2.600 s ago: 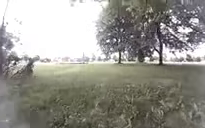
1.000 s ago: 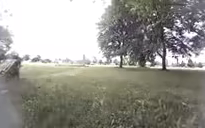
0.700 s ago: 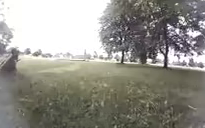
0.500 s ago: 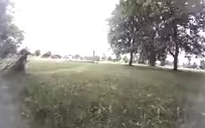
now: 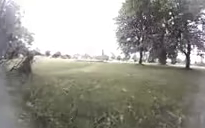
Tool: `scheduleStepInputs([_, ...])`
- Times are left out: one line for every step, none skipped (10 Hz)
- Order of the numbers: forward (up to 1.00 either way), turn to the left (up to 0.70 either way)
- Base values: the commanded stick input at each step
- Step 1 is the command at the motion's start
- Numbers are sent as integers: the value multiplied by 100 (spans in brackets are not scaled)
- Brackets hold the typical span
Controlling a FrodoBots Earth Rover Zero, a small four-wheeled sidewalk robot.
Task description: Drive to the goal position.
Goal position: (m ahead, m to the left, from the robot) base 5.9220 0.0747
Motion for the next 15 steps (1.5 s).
scheduleStepInputs([50, 0])
scheduleStepInputs([50, 0])
scheduleStepInputs([50, 0])
scheduleStepInputs([50, 0])
scheduleStepInputs([50, 0])
scheduleStepInputs([50, 0])
scheduleStepInputs([50, 0])
scheduleStepInputs([50, 0])
scheduleStepInputs([50, 0])
scheduleStepInputs([50, 0])
scheduleStepInputs([50, 0])
scheduleStepInputs([50, 0])
scheduleStepInputs([50, 0])
scheduleStepInputs([50, 0])
scheduleStepInputs([50, 0])
